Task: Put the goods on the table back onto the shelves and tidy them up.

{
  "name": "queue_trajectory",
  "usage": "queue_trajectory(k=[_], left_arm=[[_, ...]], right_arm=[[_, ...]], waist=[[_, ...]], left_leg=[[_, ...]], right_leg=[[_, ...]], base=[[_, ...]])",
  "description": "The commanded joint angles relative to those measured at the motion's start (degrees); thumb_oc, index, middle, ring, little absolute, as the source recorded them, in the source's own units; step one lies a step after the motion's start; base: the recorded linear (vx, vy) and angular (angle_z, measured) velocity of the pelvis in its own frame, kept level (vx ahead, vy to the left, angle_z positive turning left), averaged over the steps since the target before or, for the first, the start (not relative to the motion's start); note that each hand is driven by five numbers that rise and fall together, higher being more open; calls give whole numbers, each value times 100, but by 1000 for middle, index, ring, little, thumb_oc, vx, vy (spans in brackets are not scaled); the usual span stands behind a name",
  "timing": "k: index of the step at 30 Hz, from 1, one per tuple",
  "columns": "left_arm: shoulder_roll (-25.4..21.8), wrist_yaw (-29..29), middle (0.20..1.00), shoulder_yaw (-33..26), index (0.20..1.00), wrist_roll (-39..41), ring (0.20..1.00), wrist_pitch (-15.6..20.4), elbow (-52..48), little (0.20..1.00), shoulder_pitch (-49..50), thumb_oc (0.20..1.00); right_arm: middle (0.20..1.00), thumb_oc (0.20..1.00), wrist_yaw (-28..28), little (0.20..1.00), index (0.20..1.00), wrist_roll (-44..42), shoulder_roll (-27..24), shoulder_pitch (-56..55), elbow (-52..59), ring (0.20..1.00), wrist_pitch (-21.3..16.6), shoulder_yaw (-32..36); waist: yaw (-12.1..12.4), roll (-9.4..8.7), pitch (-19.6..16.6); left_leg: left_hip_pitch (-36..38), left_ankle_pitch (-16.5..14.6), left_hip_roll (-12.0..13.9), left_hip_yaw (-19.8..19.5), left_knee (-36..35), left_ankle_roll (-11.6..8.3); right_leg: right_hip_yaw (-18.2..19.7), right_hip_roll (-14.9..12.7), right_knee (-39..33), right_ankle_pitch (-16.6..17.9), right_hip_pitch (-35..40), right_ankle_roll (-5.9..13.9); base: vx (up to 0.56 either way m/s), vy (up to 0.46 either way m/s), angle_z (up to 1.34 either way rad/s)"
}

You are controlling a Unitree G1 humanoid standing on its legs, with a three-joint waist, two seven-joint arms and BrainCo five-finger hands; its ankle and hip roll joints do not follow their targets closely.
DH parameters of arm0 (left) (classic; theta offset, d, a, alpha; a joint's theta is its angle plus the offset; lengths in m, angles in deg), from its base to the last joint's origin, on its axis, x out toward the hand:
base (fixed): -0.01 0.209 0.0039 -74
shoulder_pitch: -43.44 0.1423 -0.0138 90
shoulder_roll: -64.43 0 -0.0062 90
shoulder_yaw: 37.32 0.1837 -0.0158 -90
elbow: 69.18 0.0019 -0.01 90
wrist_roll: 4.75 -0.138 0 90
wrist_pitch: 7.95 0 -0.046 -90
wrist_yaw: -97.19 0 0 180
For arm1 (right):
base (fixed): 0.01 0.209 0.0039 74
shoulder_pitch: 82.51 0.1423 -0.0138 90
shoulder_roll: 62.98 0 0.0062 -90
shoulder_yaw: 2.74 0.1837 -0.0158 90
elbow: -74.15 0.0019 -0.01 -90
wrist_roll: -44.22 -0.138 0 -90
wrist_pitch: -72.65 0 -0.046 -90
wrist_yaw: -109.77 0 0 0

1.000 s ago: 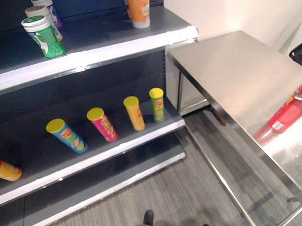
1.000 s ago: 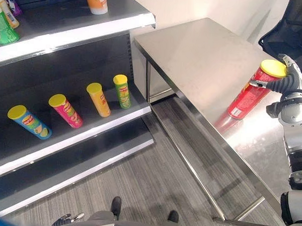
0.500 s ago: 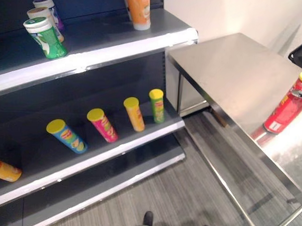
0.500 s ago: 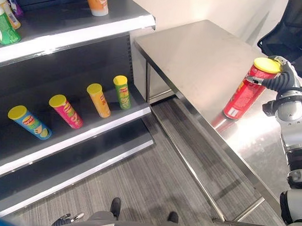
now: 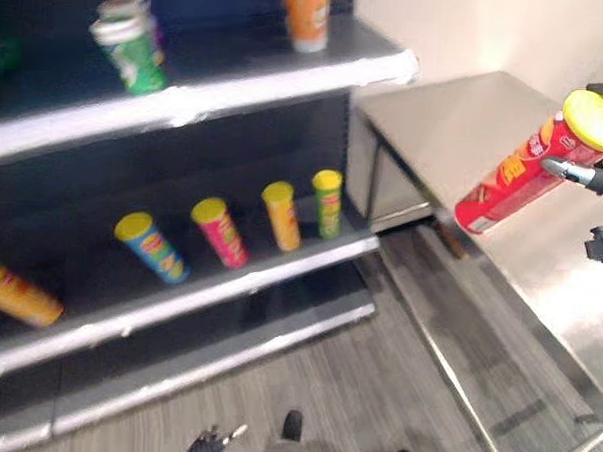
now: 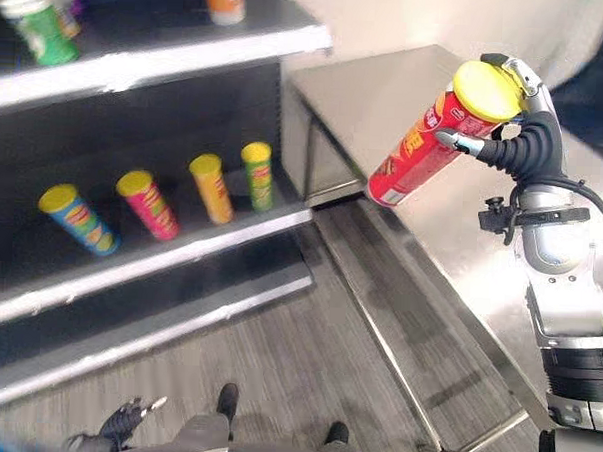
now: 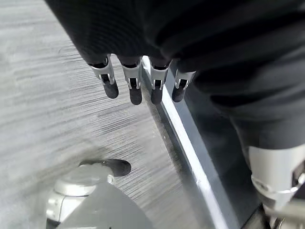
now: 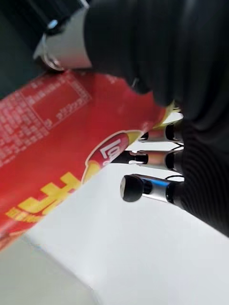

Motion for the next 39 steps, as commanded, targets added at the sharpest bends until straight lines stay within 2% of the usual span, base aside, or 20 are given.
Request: queue_trajectory(k=[1, 3, 5, 7, 8, 9, 10, 11, 13, 15, 17, 18, 20, 21, 22, 23, 28, 31, 36, 39], left_arm=[[-306, -73, 1000, 153, 1000, 209, 1000, 115, 91, 1000, -184, 1000], [-212, -88, 1000, 26, 1000, 275, 1000, 127, 183, 1000, -122, 1000], [-197, -100, 1000, -30, 1000, 261, 1000, 140, 296, 1000, -97, 1000], [-250, -75, 1000, -57, 1000, 172, 1000, 140, 272, 1000, -34, 1000], [-262, -78, 1000, -65, 1000, 153, 1000, 148, 277, 1000, -20, 1000], [-267, -51, 1000, -56, 1000, 87, 1000, 148, 247, 1000, 34, 1000], [-270, 23, 1000, -19, 1000, -53, 1000, 101, 277, 1000, 67, 1000], [-363, 38, 1000, -33, 1000, -173, 1000, 42, 308, 1000, 33, 1000], [-486, 12, 1000, -64, 1000, -283, 1000, 34, 339, 1000, -9, 1000], [-599, -45, 1000, -44, 1000, -318, 1000, 5, 386, 1000, -107, 1000], [-605, -45, 1000, -45, 1000, -317, 1000, 6, 390, 1000, -114, 1000], [-650, -47, 1000, -33, 1000, -308, 1000, -20, 439, 1000, -180, 1000], [-652, 3, 1000, 24, 1000, -326, 1000, -22, 385, 1000, -167, 1000], [-618, 70, 1000, 109, 1000, -367, 1000, -32, 398, 1000, -163, 1000], [-616, 70, 1000, 109, 1000, -368, 1000, -31, 399, 1000, -170, 1000], [-537, 114, 1000, 191, 1000, -383, 1000, -61, 524, 1000, -172, 1000], [-446, 146, 1000, 227, 1000, -472, 1000, -76, 535, 1000, -211, 1000], [-407, 140, 1000, 267, 1000, -469, 1000, -56, 414, 1000, -211, 1000], [-312, 122, 1000, 242, 1000, -359, 1000, -59, 191, 1000, -120, 1000], [-267, 110, 1000, 209, 1000, -252, 1000, -66, 104, 1000, -60, 1000]], right_arm=[[200, 200, -63, 200, 200, 9, -78, 200, 420, 200, -248, 161], [200, 200, -51, 200, 200, 106, -20, 6, 418, 200, -183, 226], [200, 200, -37, 200, 200, 169, -28, -176, 470, 200, -159, 343], [200, 200, 2, 200, 200, 202, -23, -419, 539, 200, -130, 523], [200, 200, 8, 200, 200, 204, -12, -430, 570, 200, -130, 546], [200, 200, 49, 200, 200, 249, -14, -522, 656, 200, -100, 640], [200, 200, 52, 200, 200, 331, 82, -706, 718, 200, -47, 853], [200, 200, 14, 200, 200, 464, 461, -946, 777, 200, 39, 1009], [200, 200, -69, 200, 200, 679, 609, -1066, 731, 200, 120, 1116], [200, 200, -156, 200, 200, 742, 705, -1161, 749, 200, 142, 1221], [200, 200, -156, 200, 200, 744, 713, -1160, 752, 200, 144, 1225], [200, 200, -175, 200, 200, 740, 733, -1265, 770, 200, 153, 1319], [200, 200, -205, 200, 200, 730, 712, -1341, 745, 200, 131, 1450], [200, 200, -223, 200, 200, 678, 687, -1347, 721, 200, 99, 1524], [200, 200, -224, 200, 200, 676, 683, -1341, 716, 200, 96, 1526], [200, 200, -184, 200, 200, 530, 646, -1260, 721, 200, 45, 1466], [200, 200, -153, 200, 200, 459, 619, -1148, 647, 200, -55, 1219], [200, 200, -87, 200, 200, 451, 550, -1172, 683, 200, -56, 1097], [200, 200, 175, 200, 200, 396, 477, -1170, 813, 200, -59, 776], [200, 200, 465, 200, 200, 373, 425, -962, 817, 200, -43, 175]], waist=[[49, -519, -44], [-41, -481, -133], [-150, -414, -178], [-326, -309, -288], [-327, -309, -316], [-389, -308, -384], [-409, -331, -472], [-346, -502, -510], [-336, -660, -521], [-495, -788, -428], [-476, -818, -438], [-666, -807, -342], [-733, -761, -325], [-851, -746, -264], [-854, -742, -276], [-982, -784, -153], [-1015, -857, 0], [-1049, -951, 28], [-1054, -874, -139], [-965, -793, -130]], left_leg=[[218, -346, 533, 780, -188, -114], [594, -408, 936, 841, -220, -258], [816, -169, 1273, 1000, -222, -335], [1150, 233, 1558, 1224, -214, -365], [1167, 203, 1505, 1124, -184, -365], [1235, -207, 1378, 1127, -131, -365], [1197, -888, 1284, 1348, -29, -342], [1136, -1450, 790, 1320, 114, -96], [1119, -1636, 479, 1250, 48, 117], [1072, -1584, 113, 1088, -56, 392], [1061, -1575, 82, 1111, -62, 406], [1091, -1516, -120, 908, -145, 560], [1113, -1470, -218, 812, -205, 659], [1161, -1484, -334, 711, -219, 741], [1133, -1458, -333, 708, -225, 742], [1234, -1533, -608, 613, -202, 843], [1449, -1742, -869, 558, -116, 917], [1559, -1903, -1047, 484, -88, 952], [1737, -2229, -891, 438, 146, 854], [1607, -2530, -768, 637, 1025, 633]], right_leg=[[-334, -369, 158, -737, -30, -7], [-414, -577, 219, -715, -48, 72], [-522, -737, 317, -641, -68, 143], [-668, -1283, 472, -282, -239, 392], [-649, -1406, 462, -167, -244, 494], [-705, -1658, 457, 75, -223, 672], [-745, -1890, 449, 241, -186, 796], [-633, -2309, 545, 603, -232, 857], [-523, -2494, 615, 811, -259, 857], [46, -2548, 926, 1130, -472, 831], [92, -2587, 966, 1123, -531, 836], [1015, -2069, 1264, 700, -761, 678], [1372, -1507, 1419, 88, -850, 499], [1614, -989, 1418, -192, -1005, 380], [1611, -986, 1400, -162, -1026, 373], [1795, -423, 1003, -40, -1394, 285], [1127, -115, 513, 347, -1746, 367], [1081, -74, 420, 455, -1642, 292], [899, -66, 383, 410, -1343, 150], [779, -97, 456, 130, -1080, 39]], base=[[-257, 214, 150], [-57, 269, 94], [-63, 396, 84], [-133, 740, 98], [-61, 742, 95], [-3, 765, 84], [5, 1051, 61], [-6, 877, 45], [13, 503, 32], [-6, 300, 43], [-11, 197, 90], [49, 345, 42], [95, 361, 38], [79, 202, 58], [161, 263, 56], [103, 144, 18], [131, 76, -25], [222, -25, 23], [205, -111, 57], [185, -101, 11]])
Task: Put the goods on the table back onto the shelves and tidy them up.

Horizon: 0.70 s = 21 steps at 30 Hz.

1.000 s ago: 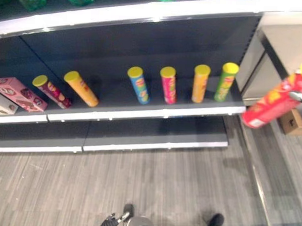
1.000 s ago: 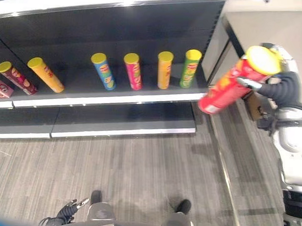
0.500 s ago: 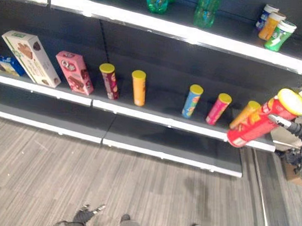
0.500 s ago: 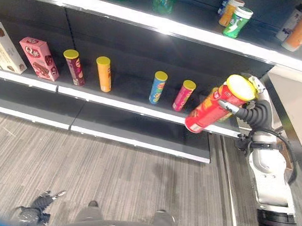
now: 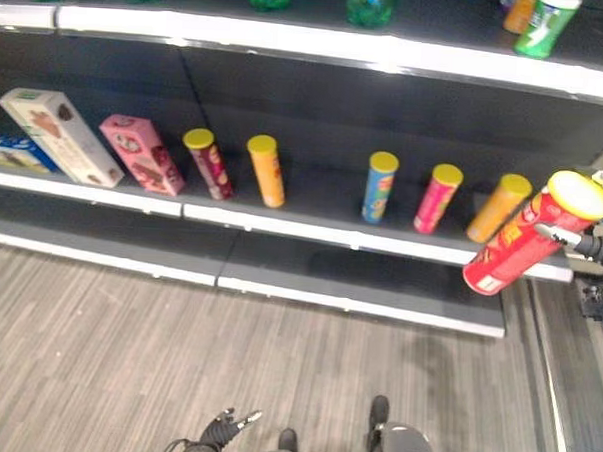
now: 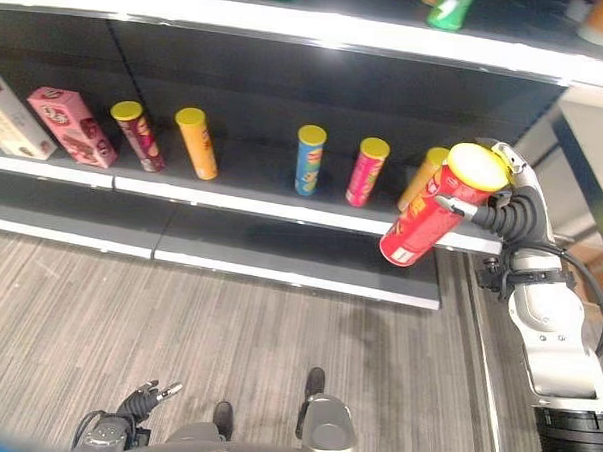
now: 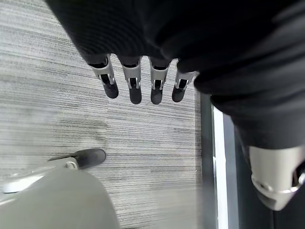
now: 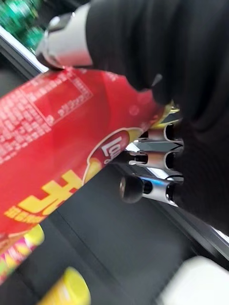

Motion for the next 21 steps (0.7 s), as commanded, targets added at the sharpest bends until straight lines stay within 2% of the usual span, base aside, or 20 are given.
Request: queue_trajectory(k=[1, 2, 4, 5, 6, 7, 8, 9, 11, 12, 13, 14, 15, 16, 18, 21], left_arm=[[-180, -17, 1000, -91, 1000, 76, 1000, 76, -79, 1000, 13, 1000], [-150, -20, 1000, -119, 1000, 138, 1000, 77, -118, 1000, 41, 1000], [-110, -24, 1000, -150, 1000, 251, 1000, 82, -156, 1000, 72, 1000], [-79, -40, 1000, -187, 1000, 327, 1000, 74, -119, 1000, 104, 1000], [-72, -45, 1000, -206, 1000, 331, 1000, 69, -95, 1000, 122, 1000], [-71, -45, 1000, -211, 1000, 331, 1000, 69, -95, 1000, 122, 1000], [-76, -58, 1000, -223, 1000, 333, 1000, 55, -63, 1000, 123, 1000], [-77, -57, 1000, -222, 1000, 352, 1000, 18, -15, 1000, 107, 1000], [-52, -52, 1000, -209, 1000, 322, 1000, -3, 46, 1000, 107, 1000], [-52, -53, 1000, -209, 1000, 322, 1000, -2, 47, 1000, 108, 1000], [-34, -70, 1000, -203, 1000, 355, 1000, 16, 112, 1000, 121, 1000], [-29, -81, 1000, -194, 1000, 420, 1000, 19, 134, 1000, 131, 1000], [-27, -81, 1000, -193, 1000, 422, 1000, 21, 136, 1000, 132, 1000], [-28, -96, 1000, -183, 1000, 473, 1000, 23, 147, 1000, 132, 1000], [-41, -139, 1000, -177, 1000, 490, 1000, 40, 200, 1000, 110, 1000], [-50, -160, 1000, -155, 1000, 429, 1000, 62, 236, 1000, 101, 1000]], right_arm=[[200, 200, 175, 200, 200, -273, -272, 482, 211, 200, -266, -246], [200, 200, 239, 200, 200, -269, -291, 593, 207, 200, -259, -442], [200, 200, 305, 200, 200, -287, -321, 737, 222, 200, -245, -665], [200, 200, 334, 200, 200, -297, -361, 905, 193, 200, -247, -892], [200, 200, 347, 200, 200, -300, -360, 955, 154, 200, -230, -963], [200, 200, 346, 200, 200, -300, -360, 966, 146, 200, -232, -973], [200, 200, 353, 200, 200, -285, -376, 1014, 130, 200, -218, -1024], [200, 200, 384, 200, 200, -230, -464, 1031, 120, 200, -183, -1114], [200, 200, 396, 200, 200, -198, -482, 1046, 128, 200, -174, -1156], [200, 200, 396, 200, 200, -198, -482, 1045, 128, 200, -174, -1157], [200, 200, 419, 200, 200, -216, -520, 1047, 148, 200, -207, -1209], [200, 200, 405, 200, 200, -254, -544, 1066, 111, 200, -240, -1260], [200, 200, 403, 200, 200, -255, -547, 1070, 104, 200, -244, -1266], [200, 200, 402, 200, 200, -270, -556, 1068, 70, 200, -258, -1313], [200, 200, 379, 200, 200, -243, -553, 1076, 26, 200, -262, -1368], [200, 200, 443, 200, 200, -240, -549, 1081, 54, 200, -248, -1453]], waist=[[147, -101, -166], [204, -66, -123], [283, -57, -34], [386, 3, 38], [400, -28, 40], [394, -24, 43], [416, -21, 75], [436, 19, 107], [469, -19, 90], [469, -23, 90], [506, -24, 61], [564, 52, 38], [555, 57, 29], [595, 68, 30], [644, 77, 33], [680, 152, -25]], left_leg=[[309, -858, -260, 232, 827, -182], [150, -815, -203, 312, 1252, -274], [-200, -538, -110, 411, 2084, -447], [-431, -211, 57, 489, 2757, -595], [-520, -44, 82, 545, 2954, -600], [-533, -53, 91, 541, 2979, -603], [-645, 90, 178, 582, 3183, -616], [-706, 152, 546, 763, 3014, -569], [-721, -62, 678, 773, 2344, -451], [-710, -56, 671, 778, 2328, -449], [-825, 49, 841, 600, 1315, -462], [-1057, 756, 1066, 292, 412, -562], [-1030, 799, 1075, 288, 338, -576], [-1113, 973, 1142, 142, -15, -642], [-1234, 1134, 1211, -69, -445, -794], [-1311, 1159, 1223, -226, -529, -905]], right_leg=[[-304, 226, -781, 237, 193, 5], [-293, 239, -801, 163, 301, -41], [-338, 199, -867, 54, 521, -133], [-353, 287, -956, -72, 737, -256], [-373, 267, -988, -131, 798, -300], [-375, 276, -990, -131, 799, -305], [-384, 287, -1011, -187, 869, -349], [-437, 334, -1068, -303, 1019, -360], [-434, 280, -1087, -340, 1074, -303], [-432, 274, -1085, -341, 1076, -301], [-402, 214, -1071, -413, 1075, -223], [-301, 225, -1040, -529, 1114, -178], [-309, 236, -1034, -540, 1109, -186], [-249, 238, -1026, -597, 1171, -171], [-117, 237, -1015, -685, 1281, -119], [101, 197, -1012, -749, 1445, -13]], base=[[144, -65, 3], [91, -54, 2], [137, -70, 1], [155, -60, -6], [146, -56, 1], [76, -33, 15], [157, -20, 13], [221, 1, 11], [179, 39, 26], [182, 121, 33], [264, 266, 33], [266, 257, 29], [224, 222, 14], [158, 114, -4], [233, 211, -21], [241, 284, -38]])
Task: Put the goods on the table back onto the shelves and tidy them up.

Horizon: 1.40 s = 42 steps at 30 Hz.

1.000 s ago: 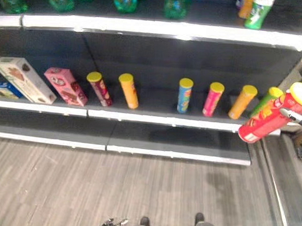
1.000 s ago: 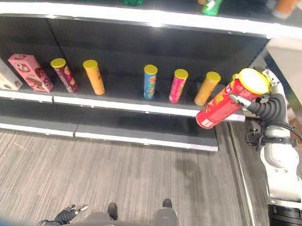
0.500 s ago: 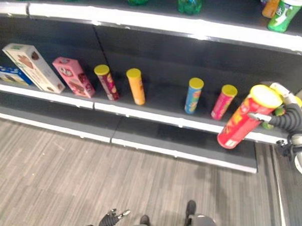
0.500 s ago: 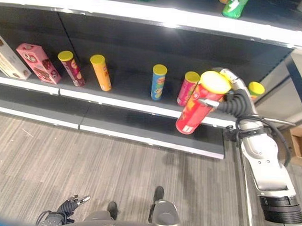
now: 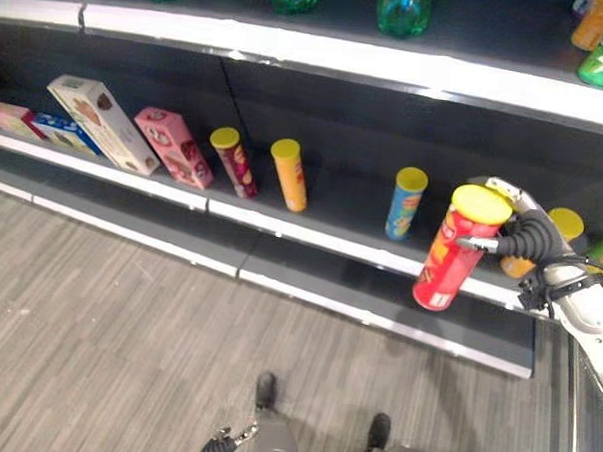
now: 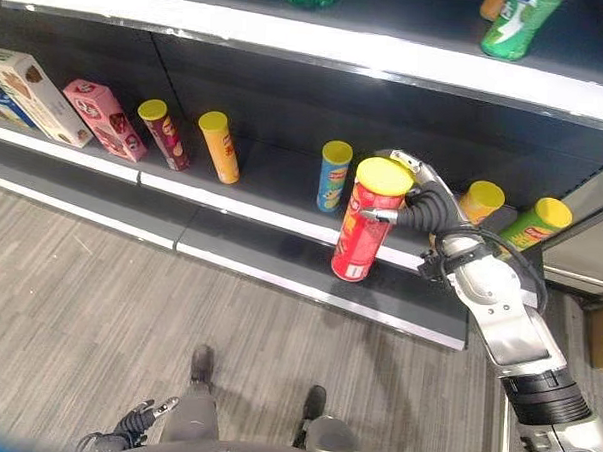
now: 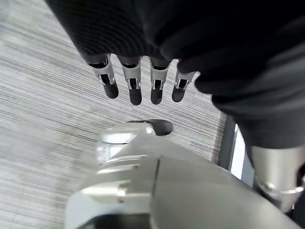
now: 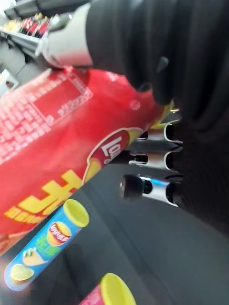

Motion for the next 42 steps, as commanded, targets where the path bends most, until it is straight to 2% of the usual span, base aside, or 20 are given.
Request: queue_trajectory(k=[1, 2, 5, 8, 9, 10, 11, 12, 13, 15, 16, 17, 18, 19, 22, 24, 27, 29, 33, 42], left_arm=[[-242, -117, 1000, 158, 1000, 70, 1000, 106, -44, 1000, 46, 1000], [-234, -106, 1000, 160, 1000, 41, 1000, 114, 3, 1000, 34, 1000], [-306, -96, 1000, 226, 1000, -150, 1000, 129, 110, 1000, -52, 1000], [-441, -145, 1000, 269, 1000, -324, 1000, 130, 103, 1000, -105, 1000], [-530, -175, 1000, 271, 1000, -371, 1000, 120, 74, 1000, -149, 1000], [-561, -201, 1000, 259, 1000, -385, 1000, 115, 89, 1000, -168, 1000], [-562, -201, 1000, 257, 1000, -385, 1000, 115, 90, 1000, -168, 1000], [-586, -220, 1000, 254, 1000, -410, 1000, 111, 119, 1000, -197, 1000], [-640, -236, 1000, 245, 1000, -443, 1000, 83, 152, 1000, -235, 1000], [-672, -252, 1000, 234, 1000, -455, 1000, 76, 151, 1000, -241, 1000], [-691, -247, 1000, 222, 1000, -456, 1000, 69, 140, 1000, -243, 1000], [-700, -246, 1000, 210, 1000, -445, 1000, 60, 134, 1000, -273, 1000], [-700, -246, 1000, 210, 1000, -445, 1000, 60, 134, 1000, -273, 1000], [-677, -243, 1000, 239, 1000, -434, 1000, 80, 150, 1000, -309, 1000], [-647, -240, 1000, 264, 1000, -422, 1000, 88, 170, 1000, -334, 1000], [-601, -246, 1000, 251, 1000, -400, 1000, 95, 181, 1000, -365, 1000], [-542, -275, 1000, 224, 1000, -394, 1000, 104, 124, 1000, -332, 1000], [-474, -314, 1000, 200, 1000, -398, 1000, 91, 175, 1000, -279, 1000], [-393, -333, 1000, 224, 1000, -365, 1000, 67, 185, 1000, -208, 1000], [-316, -459, 1000, 322, 1000, -277, 1000, 14, 232, 1000, -94, 1000]], right_arm=[[200, 200, -43, 200, 200, -197, -339, 291, 449, 200, -274, 127], [200, 200, -26, 200, 200, -171, -336, 284, 476, 200, -272, 121], [200, 200, 29, 200, 200, 28, -287, 126, 482, 200, -194, 215], [200, 200, 74, 200, 200, 122, -131, 108, 564, 200, -150, 173], [200, 200, 85, 200, 200, 204, -67, 110, 558, 200, -110, 151], [200, 200, 93, 200, 200, 247, -43, 127, 546, 200, -91, 139], [200, 200, 93, 200, 200, 248, -41, 129, 546, 200, -90, 136], [200, 200, 89, 200, 200, 272, -16, 149, 523, 200, -86, 133], [200, 200, 75, 200, 200, 333, 41, 154, 543, 200, -51, 122], [200, 200, 78, 200, 200, 335, 94, 145, 549, 200, -60, 101], [200, 200, 72, 200, 200, 345, 138, 113, 551, 200, -55, 91], [200, 200, 78, 200, 200, 338, 174, 60, 569, 200, -33, 110], [200, 200, 78, 200, 200, 338, 174, 60, 569, 200, -33, 110], [200, 200, 73, 200, 200, 303, 212, 141, 587, 200, -28, 58], [200, 200, 75, 200, 200, 244, 255, 221, 577, 200, -33, -31], [200, 200, 48, 200, 200, 223, 294, 322, 473, 200, -59, -165], [200, 200, 43, 200, 200, 353, 369, 300, 464, 200, -25, -255], [200, 200, 80, 200, 200, 437, 449, 285, 439, 200, 2, -400], [200, 200, -3, 200, 200, 664, 567, 365, 332, 200, 12, -577], [200, 200, -470, 200, 200, 1956, 801, 1145, -268, 200, 145, -1318]], waist=[[128, 124, -329], [139, 152, -376], [80, 102, -464], [48, 14, -559], [28, -25, -614], [10, -42, -648], [17, -51, -650], [0, -73, -659], [-56, -89, -647], [-61, -78, -634], [-85, -69, -622], [-146, -42, -567], [-145, -42, -566], [-168, -23, -528], [-192, -15, -475], [-232, -27, -387], [-186, -137, -400], [-128, -156, -468], [-84, -122, -506], [155, 36, -471]], left_leg=[[111, 533, 45, -145, 104, -226], [161, 518, -10, -210, 124, -229], [310, 346, -200, 30, 269, -120], [470, 89, -510, 317, 357, 167], [566, -38, -715, 467, 347, 346], [640, -85, -821, 532, 296, 421], [644, -83, -831, 544, 290, 427], [708, -110, -933, 599, 251, 500], [865, -173, -1099, 671, 148, 648], [933, -212, -1169, 724, 113, 699], [1009, -263, -1198, 760, 75, 720], [1084, -313, -1218, 763, 71, 745], [1085, -314, -1217, 764, 71, 745], [1131, -360, -1254, 789, 71, 748], [1174, -395, -1262, 780, 71, 746], [1226, -425, -1274, 790, 71, 742], [1275, -444, -1352, 775, 71, 730], [1265, -460, -1309, 772, 71, 697], [1228, -439, -1261, 708, 73, 663], [1097, -367, -1183, 531, 80, 576]], right_leg=[[334, -175, 251, -624, 85, 453], [413, -240, 276, -623, 134, 503], [500, -639, 486, -537, 200, 698], [670, -1029, 819, -333, -16, 876], [732, -1221, 1063, -214, -161, 955], [758, -1299, 1216, -126, -248, 996], [772, -1311, 1230, -132, -262, 1003], [773, -1407, 1391, 30, -334, 1027], [789, -1543, 1765, 378, -517, 1018], [751, -1623, 1951, 492, -622, 1016], [697, -1638, 2088, 556, -712, 985], [721, -1494, 2044, 517, -869, 909], [721, -1493, 2043, 517, -868, 909], [630, -1373, 1688, 387, -919, 883], [561, -1256, 1223, 324, -975, 877], [720, -1111, 921, 466, -1181, 923], [881, -1105, 575, 522, -992, 975], [787, -1132, 449, 561, -895, 989], [654, -1124, 375, 516, -776, 968], [313, -1164, 402, 368, -610, 944]], base=[[254, 346, -41], [245, 364, -47], [261, 408, -57], [187, 437, -4], [183, 505, -26], [135, 368, -34], [71, 228, -19], [103, 324, -16], [101, 325, -13], [65, 228, -14], [79, 246, -17], [58, 154, -13], [69, 137, -10], [39, 42, -2], [39, 15, -5], [43, -11, -1], [60, -32, 5], [69, -107, 19], [39, -76, 0], [40, -45, 20]])
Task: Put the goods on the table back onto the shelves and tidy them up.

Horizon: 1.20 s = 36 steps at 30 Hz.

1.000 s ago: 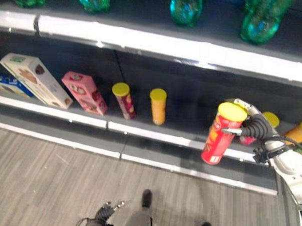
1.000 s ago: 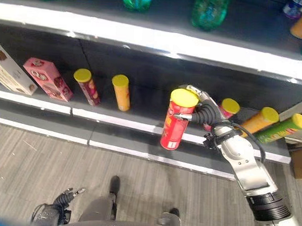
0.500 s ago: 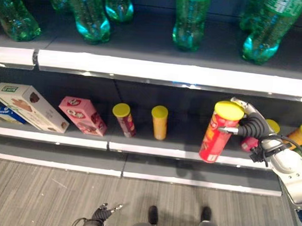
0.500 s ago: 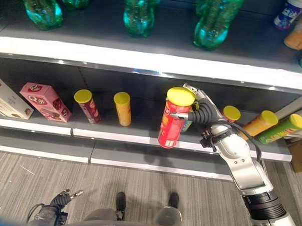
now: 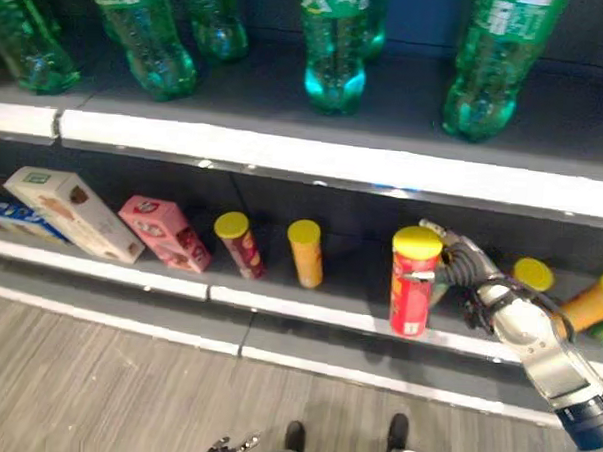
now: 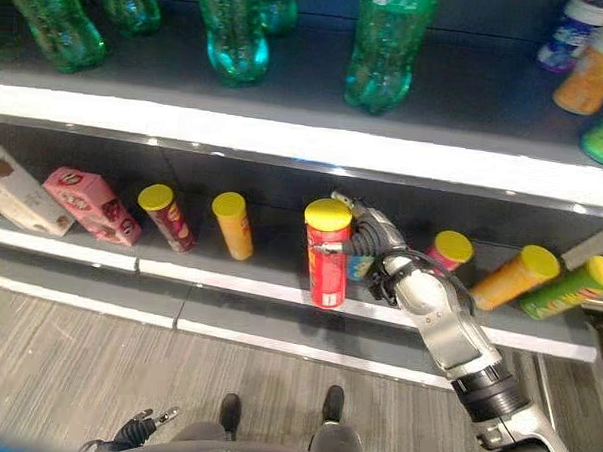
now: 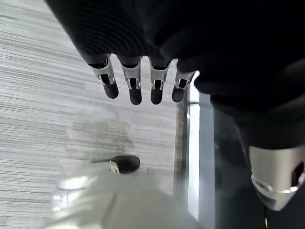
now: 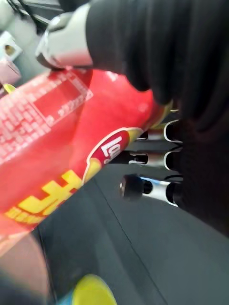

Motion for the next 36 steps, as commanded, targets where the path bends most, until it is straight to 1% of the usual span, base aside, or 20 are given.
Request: queue_trajectory(k=[1, 4, 5, 6, 7, 9, 10, 11, 12, 13, 14, 15, 18, 22, 28, 30, 36], left_arm=[[-324, -152, 1000, 74, 1000, 26, 1000, 9, 112, 1000, -266, 1000], [-332, -188, 1000, 160, 1000, 96, 1000, 23, 91, 1000, -255, 1000], [-329, -188, 1000, 157, 1000, 96, 1000, 22, 92, 1000, -259, 1000], [-339, -225, 1000, 220, 1000, 101, 1000, 40, 73, 1000, -266, 1000], [-337, -226, 1000, 219, 1000, 102, 1000, 39, 74, 1000, -270, 1000], [-338, -281, 1000, 297, 1000, 102, 1000, 62, 49, 1000, -279, 1000], [-338, -282, 1000, 297, 1000, 102, 1000, 62, 49, 1000, -279, 1000], [-330, -334, 1000, 353, 1000, 102, 1000, 66, 42, 1000, -293, 1000], [-301, -401, 1000, 369, 1000, 101, 1000, 79, 52, 1000, -302, 1000], [-290, -441, 1000, 378, 1000, 90, 1000, 86, 67, 1000, -316, 1000], [-249, -537, 1000, 434, 1000, 47, 1000, 93, 102, 1000, -361, 1000], [-232, -586, 1000, 468, 1000, 40, 1000, 107, 84, 1000, -383, 1000], [-162, -663, 1000, 585, 1000, 48, 1000, 142, 66, 1000, -454, 1000], [-143, -715, 1000, 659, 1000, 59, 1000, 173, 17, 1000, -512, 1000], [-104, -764, 1000, 697, 1000, 64, 1000, 175, 43, 1000, -556, 1000], [-113, -777, 1000, 726, 1000, 49, 1000, 193, 2, 1000, -546, 1000], [-126, -813, 1000, 754, 1000, 54, 1000, 220, -18, 1000, -557, 1000]], right_arm=[[200, 200, -458, 200, 200, 342, -24, 813, 23, 200, -117, -104], [200, 200, -799, 200, 200, 814, -48, 1216, -258, 200, -35, -231], [200, 200, -806, 200, 200, 816, -46, 1229, -270, 200, -38, -240], [200, 200, -1023, 200, 200, 1044, -77, 1398, -395, 200, 0, -235], [200, 200, -1030, 200, 200, 1047, -76, 1407, -405, 200, -3, -241], [200, 200, -1324, 200, 200, 1292, -115, 1557, -525, 200, 22, -157], [200, 200, -1325, 200, 200, 1292, -115, 1558, -526, 200, 22, -158], [200, 200, -1577, 200, 200, 1444, -130, 1599, -603, 200, 69, -27], [200, 200, -1943, 200, 200, 1648, -113, 1548, -619, 200, 103, 172], [200, 200, -2081, 200, 200, 1773, -110, 1502, -614, 200, 132, 239], [200, 200, -2374, 200, 200, 2004, -36, 1435, -647, 200, 160, 336], [200, 200, -2485, 200, 200, 2017, 59, 1414, -685, 200, 179, 338], [200, 200, -2669, 200, 200, 2012, 225, 1430, -781, 200, 185, 284], [200, 200, -2817, 200, 200, 1974, 318, 1484, -789, 200, 171, 252], [200, 200, -2798, 200, 200, 1894, 476, 1470, -715, 200, 120, 129], [200, 200, -2765, 200, 200, 1876, 538, 1509, -753, 200, 78, -28], [200, 200, -2749, 200, 200, 1880, 512, 1628, -892, 200, 72, -202]], waist=[[85, -30, 143], [210, 63, 293], [204, 64, 294], [261, 129, 381], [257, 131, 381], [314, 225, 478], [313, 226, 474], [332, 294, 543], [337, 357, 589], [332, 385, 606], [312, 454, 647], [292, 488, 664], [255, 548, 696], [228, 609, 739], [195, 627, 781], [198, 640, 798], [222, 709, 836]], left_leg=[[-7, -336, -13, 147, 74, -128], [-158, -282, -30, 58, 90, -144], [-163, -281, -30, 56, 91, -143], [-250, -241, -41, 6, 99, -151], [-256, -240, -41, 3, 100, -151], [-385, -184, -48, -45, 100, -170], [-390, -184, -48, -46, 101, -170], [-478, -135, -49, -94, 92, -183], [-550, -107, -56, -122, 78, -189], [-586, -95, -62, -131, 78, -193], [-647, -82, -70, -157, 70, -199], [-665, -83, -77, -144, 70, -198], [-690, -95, -85, -105, 66, -190], [-721, -91, -104, -93, 67, -183], [-755, -89, -107, -52, 68, -179], [-775, -79, -107, -45, 68, -182], [-867, -42, -134, -62, 60, -203]], right_leg=[[12, -539, 396, -525, 295, 381], [-49, -591, 479, -553, 209, 387], [-50, -592, 484, -555, 203, 387], [-83, -613, 526, -560, 145, 387], [-85, -613, 530, -561, 139, 387], [-133, -635, 567, -562, 44, 394], [-134, -635, 568, -563, 40, 394], [-169, -645, 587, -554, -21, 394], [-194, -653, 583, -555, -57, 398], [-207, -658, 584, -553, -79, 398], [-241, -673, 575, -554, -110, 401], [-228, -686, 570, -552, -138, 402], [-212, -710, 553, -531, -176, 408], [-190, -731, 548, -507, -229, 414], [-164, -734, 505, -470, -272, 416], [-156, -745, 504, -467, -299, 420], [-187, -781, 485, -428, -367, 433]], base=[[17, -16, 36], [-16, -9, 32], [-32, 4, 21], [-24, 4, 22], [-47, 9, 16], [-42, 8, 21], [-50, 4, 29], [-44, 1, 21], [-53, 6, 19], [-39, 8, 26], [-33, 11, 23], [-26, 11, 16], [0, 0, 0], [-8, 11, -2], [-7, 10, -6], [0, 0, 0], [0, 0, 0]])
